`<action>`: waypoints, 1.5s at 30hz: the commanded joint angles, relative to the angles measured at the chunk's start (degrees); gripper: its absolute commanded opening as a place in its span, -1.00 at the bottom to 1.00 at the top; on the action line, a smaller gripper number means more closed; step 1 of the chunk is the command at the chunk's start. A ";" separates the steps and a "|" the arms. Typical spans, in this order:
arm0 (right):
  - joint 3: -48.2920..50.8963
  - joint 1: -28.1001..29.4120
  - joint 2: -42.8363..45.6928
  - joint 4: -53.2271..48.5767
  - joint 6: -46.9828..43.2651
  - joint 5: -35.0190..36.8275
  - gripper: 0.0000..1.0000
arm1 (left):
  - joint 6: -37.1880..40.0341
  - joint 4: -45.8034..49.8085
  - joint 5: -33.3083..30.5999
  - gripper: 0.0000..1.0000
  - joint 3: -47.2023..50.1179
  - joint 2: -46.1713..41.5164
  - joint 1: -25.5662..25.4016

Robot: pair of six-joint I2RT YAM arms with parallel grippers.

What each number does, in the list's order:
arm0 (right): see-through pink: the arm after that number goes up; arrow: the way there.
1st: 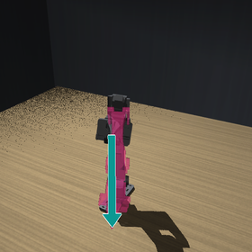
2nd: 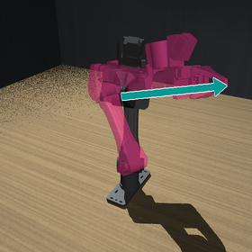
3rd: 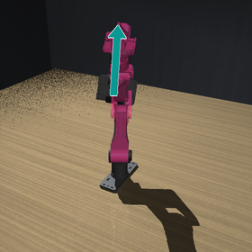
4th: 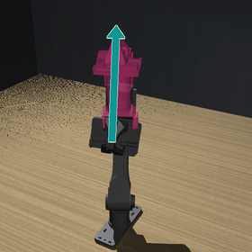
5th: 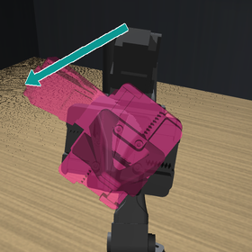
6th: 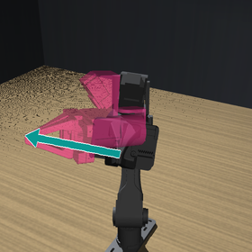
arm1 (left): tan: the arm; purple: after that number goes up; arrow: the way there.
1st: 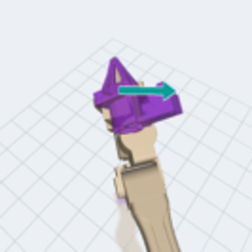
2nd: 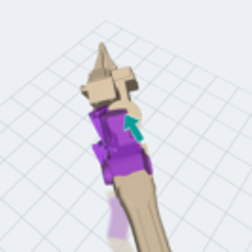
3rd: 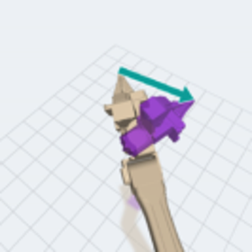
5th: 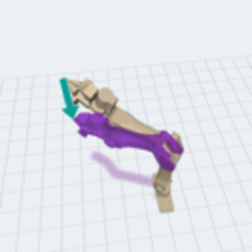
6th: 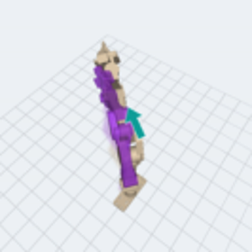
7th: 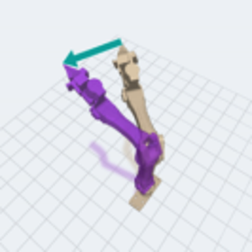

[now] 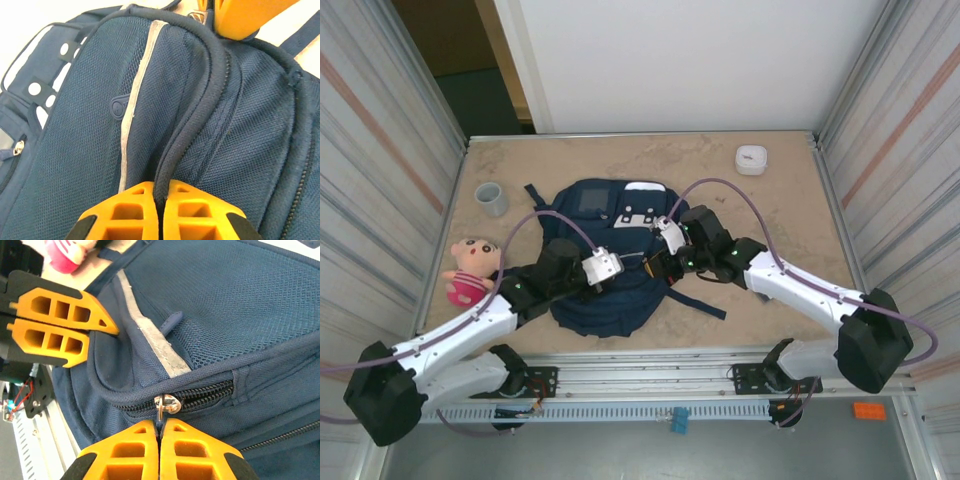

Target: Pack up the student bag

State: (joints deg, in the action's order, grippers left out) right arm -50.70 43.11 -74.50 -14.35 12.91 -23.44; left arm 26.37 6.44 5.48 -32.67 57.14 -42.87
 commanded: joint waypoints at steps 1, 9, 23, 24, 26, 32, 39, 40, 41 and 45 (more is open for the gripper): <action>-3.09 3.65 -1.31 3.01 7.54 -5.18 -1.00 | -6.27 -11.84 -5.91 -1.00 -3.69 2.49 -3.30; -3.55 -1.52 0.00 -6.17 11.99 -5.60 -1.00 | -5.02 -9.14 -10.54 -1.00 -4.18 1.43 -3.80; -8.42 -1.69 -1.28 -9.87 3.54 -14.00 -1.00 | -8.35 -7.73 -9.06 -1.00 -4.12 0.63 -0.61; -9.11 -0.77 -1.91 -9.93 3.53 -14.39 -1.00 | -8.32 -8.05 -9.25 -1.00 -4.64 1.45 -0.61; -10.05 1.36 -2.85 -10.13 3.66 -13.88 -1.00 | -8.49 -8.91 -9.57 -1.00 -5.67 2.89 -0.55; -9.95 4.35 -5.44 -6.53 8.22 -9.95 -1.00 | -9.36 -14.46 -5.28 -1.00 -7.86 6.89 -0.84; -9.00 -0.30 -1.28 -4.62 16.22 -10.14 -0.42 | -7.30 -15.82 -5.50 -1.00 -6.56 6.28 -0.40; -8.24 -2.34 0.57 -4.65 18.77 -10.18 -0.22 | -6.62 -15.82 -4.55 -1.00 -5.73 5.39 0.04; -7.33 -5.17 2.45 -5.00 21.88 -10.13 -0.06 | -6.03 -15.85 -3.21 -1.00 -4.75 4.37 0.39; -4.54 -16.76 6.83 -6.72 34.32 -15.13 0.21 | -5.97 -17.93 0.59 -1.00 -0.51 1.22 1.30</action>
State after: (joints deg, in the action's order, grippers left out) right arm -57.32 31.99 -70.81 -20.56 36.27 -33.36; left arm 19.70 -3.99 3.05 -34.61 61.82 -42.28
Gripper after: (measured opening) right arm 0.596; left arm 0.053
